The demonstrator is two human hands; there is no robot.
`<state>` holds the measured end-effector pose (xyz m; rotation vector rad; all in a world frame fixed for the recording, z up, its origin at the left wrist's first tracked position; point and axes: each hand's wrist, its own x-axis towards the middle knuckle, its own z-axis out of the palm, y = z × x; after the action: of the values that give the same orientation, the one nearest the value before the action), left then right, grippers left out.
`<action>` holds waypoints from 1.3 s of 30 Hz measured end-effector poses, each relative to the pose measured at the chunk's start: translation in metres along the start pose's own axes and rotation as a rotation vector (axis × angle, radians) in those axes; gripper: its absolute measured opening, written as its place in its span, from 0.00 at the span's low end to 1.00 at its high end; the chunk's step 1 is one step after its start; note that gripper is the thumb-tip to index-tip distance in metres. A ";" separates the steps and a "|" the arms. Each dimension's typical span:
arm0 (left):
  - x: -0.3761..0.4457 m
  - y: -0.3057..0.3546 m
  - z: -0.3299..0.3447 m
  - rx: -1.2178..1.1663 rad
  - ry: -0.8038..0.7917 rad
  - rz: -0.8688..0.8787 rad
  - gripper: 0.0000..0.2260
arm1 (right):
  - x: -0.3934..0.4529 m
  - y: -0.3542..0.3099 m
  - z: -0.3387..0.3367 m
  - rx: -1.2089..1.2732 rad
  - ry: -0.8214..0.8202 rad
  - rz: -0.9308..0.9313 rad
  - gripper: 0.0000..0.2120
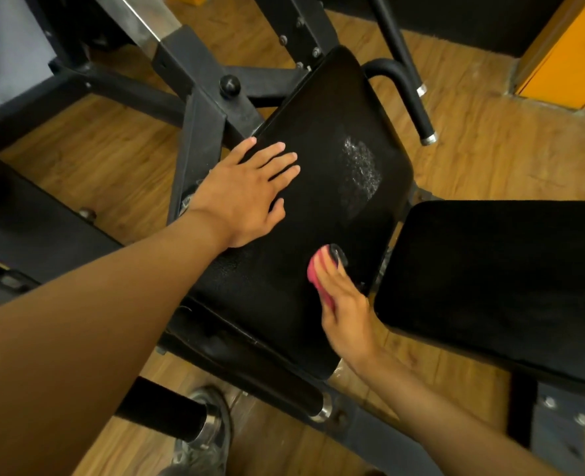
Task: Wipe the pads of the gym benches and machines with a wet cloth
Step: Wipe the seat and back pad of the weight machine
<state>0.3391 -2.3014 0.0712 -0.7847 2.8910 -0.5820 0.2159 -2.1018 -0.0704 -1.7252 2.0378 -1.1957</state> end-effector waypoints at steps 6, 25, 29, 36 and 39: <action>0.000 0.001 -0.001 0.021 -0.003 -0.004 0.29 | 0.119 0.010 0.001 -0.017 0.127 0.188 0.28; 0.003 0.000 0.002 0.031 0.012 -0.011 0.30 | 0.148 0.080 -0.014 0.055 0.400 0.830 0.26; 0.003 0.001 0.004 0.056 0.003 -0.009 0.30 | 0.124 0.073 -0.010 0.030 0.389 0.759 0.21; 0.009 -0.003 0.004 0.081 -0.050 0.028 0.31 | 0.132 0.090 -0.014 0.036 0.298 0.700 0.23; 0.021 -0.006 0.000 0.079 -0.051 0.060 0.32 | 0.173 0.117 -0.029 -0.004 0.319 0.807 0.22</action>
<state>0.3237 -2.3165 0.0733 -0.6893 2.8149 -0.6551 0.0632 -2.2466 -0.0759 -0.5713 2.5159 -1.1954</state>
